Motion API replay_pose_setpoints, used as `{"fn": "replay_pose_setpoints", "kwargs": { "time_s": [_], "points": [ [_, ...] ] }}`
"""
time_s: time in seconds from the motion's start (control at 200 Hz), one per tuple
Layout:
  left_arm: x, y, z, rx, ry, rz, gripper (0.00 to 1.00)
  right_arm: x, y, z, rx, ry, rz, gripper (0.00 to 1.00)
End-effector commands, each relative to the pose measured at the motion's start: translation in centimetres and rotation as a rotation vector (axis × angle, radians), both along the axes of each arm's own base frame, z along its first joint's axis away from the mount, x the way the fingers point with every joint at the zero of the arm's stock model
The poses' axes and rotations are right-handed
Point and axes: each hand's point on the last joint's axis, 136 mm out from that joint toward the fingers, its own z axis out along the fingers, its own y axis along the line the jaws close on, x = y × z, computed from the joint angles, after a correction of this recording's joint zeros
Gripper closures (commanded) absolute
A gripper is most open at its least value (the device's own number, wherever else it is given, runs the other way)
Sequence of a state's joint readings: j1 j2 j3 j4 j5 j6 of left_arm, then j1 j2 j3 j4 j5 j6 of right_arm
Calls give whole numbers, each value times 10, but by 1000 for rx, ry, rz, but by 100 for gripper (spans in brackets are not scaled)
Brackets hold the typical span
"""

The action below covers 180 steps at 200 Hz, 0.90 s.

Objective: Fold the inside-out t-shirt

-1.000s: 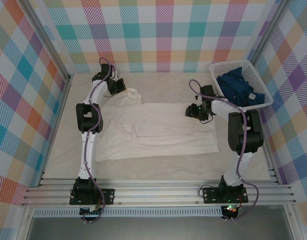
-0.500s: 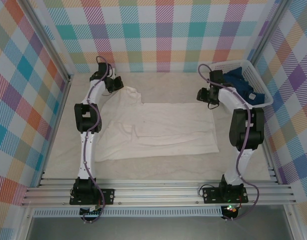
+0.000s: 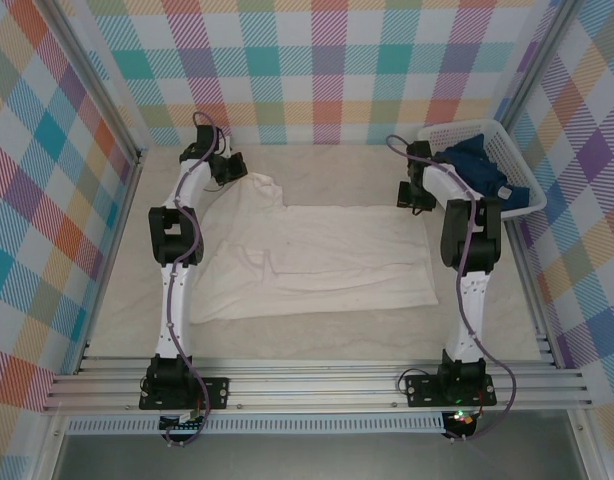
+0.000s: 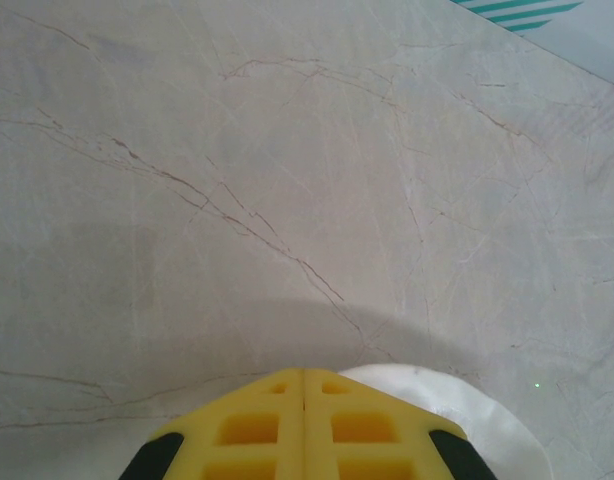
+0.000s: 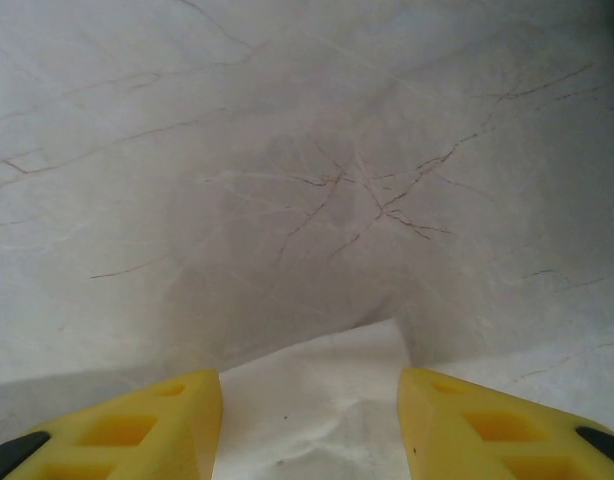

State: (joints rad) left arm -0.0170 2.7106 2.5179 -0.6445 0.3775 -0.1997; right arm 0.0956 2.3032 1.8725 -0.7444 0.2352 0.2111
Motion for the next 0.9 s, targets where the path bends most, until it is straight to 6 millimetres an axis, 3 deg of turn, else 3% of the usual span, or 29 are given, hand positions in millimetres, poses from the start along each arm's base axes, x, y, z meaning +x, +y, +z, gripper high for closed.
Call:
{"fn": "replay_pose_setpoints", "kwargs": {
  "time_s": [0.0, 0.245, 0.555, 0.675, 0.895],
  "points": [
    [10, 3, 42, -1, -96, -16, 100, -6, -4, -5, -33, 57, 12, 50],
    [9, 4, 43, 3, -98, -18, 100, -9, -4, -18, -12, 105, 22, 51],
    [11, 4, 52, 3, -118, -17, 100, 3, -2, -15, 10, 64, 48, 80],
    [11, 4, 66, 1, -138, -20, 100, 11, 3, -8, 28, 30, 74, 89],
    [3, 3, 106, 1, -186, -31, 100, 14, 5, 30, 29, -74, 124, 92]
  ]
}}
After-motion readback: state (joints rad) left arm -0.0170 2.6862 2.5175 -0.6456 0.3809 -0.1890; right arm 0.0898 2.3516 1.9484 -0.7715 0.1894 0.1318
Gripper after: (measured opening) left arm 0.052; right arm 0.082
